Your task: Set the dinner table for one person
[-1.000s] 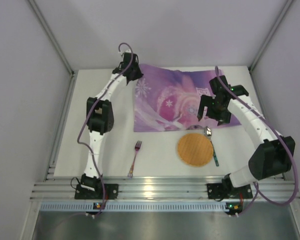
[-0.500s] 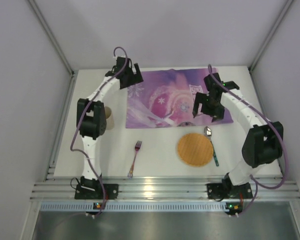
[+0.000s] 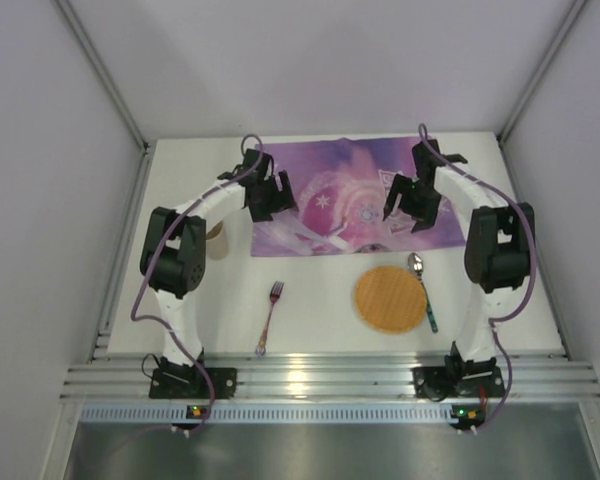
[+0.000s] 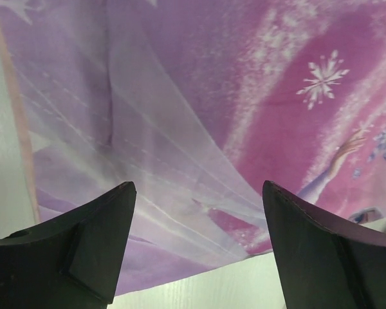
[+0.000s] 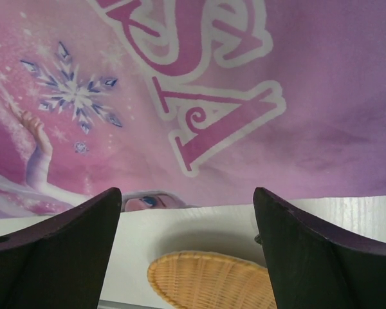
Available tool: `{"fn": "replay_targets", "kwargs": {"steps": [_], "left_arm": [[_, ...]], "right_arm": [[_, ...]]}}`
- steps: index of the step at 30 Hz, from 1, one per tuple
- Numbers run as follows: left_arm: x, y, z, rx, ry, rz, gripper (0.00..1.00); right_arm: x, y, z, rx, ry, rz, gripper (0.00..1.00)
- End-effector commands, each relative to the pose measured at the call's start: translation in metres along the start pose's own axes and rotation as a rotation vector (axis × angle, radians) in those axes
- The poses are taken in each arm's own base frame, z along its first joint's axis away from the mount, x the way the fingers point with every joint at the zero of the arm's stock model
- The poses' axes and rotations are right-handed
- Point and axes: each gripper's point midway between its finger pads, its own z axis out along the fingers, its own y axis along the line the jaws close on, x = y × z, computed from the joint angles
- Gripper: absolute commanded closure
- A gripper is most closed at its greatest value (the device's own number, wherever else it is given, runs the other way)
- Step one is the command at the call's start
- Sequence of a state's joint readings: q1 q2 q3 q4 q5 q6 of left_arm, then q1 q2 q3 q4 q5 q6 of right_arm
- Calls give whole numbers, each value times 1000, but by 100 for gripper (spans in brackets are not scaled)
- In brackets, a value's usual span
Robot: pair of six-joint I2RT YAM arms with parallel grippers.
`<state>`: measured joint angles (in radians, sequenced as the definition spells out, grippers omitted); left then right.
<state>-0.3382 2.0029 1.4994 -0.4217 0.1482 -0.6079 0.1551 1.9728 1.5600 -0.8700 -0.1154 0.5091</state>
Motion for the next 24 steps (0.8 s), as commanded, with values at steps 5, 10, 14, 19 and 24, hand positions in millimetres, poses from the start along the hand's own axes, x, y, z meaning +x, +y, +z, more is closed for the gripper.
{"fn": "replay_targets", "kwargs": {"steps": [5, 10, 14, 19, 24], "left_arm": [[25, 31, -9, -54, 77, -4, 16], [39, 84, -32, -236, 99, 32, 18], [39, 138, -51, -397, 92, 26, 19], [9, 156, -78, -410, 13, 29, 20], [-27, 114, -86, -285, -63, 54, 17]], "right_arm": [[5, 16, -25, -95, -56, -11, 16], [16, 9, -27, -90, -51, -9, 16], [20, 8, -32, -97, -56, -5, 16], [22, 11, -36, -110, -61, -16, 15], [22, 16, -41, -118, -63, -37, 15]]}}
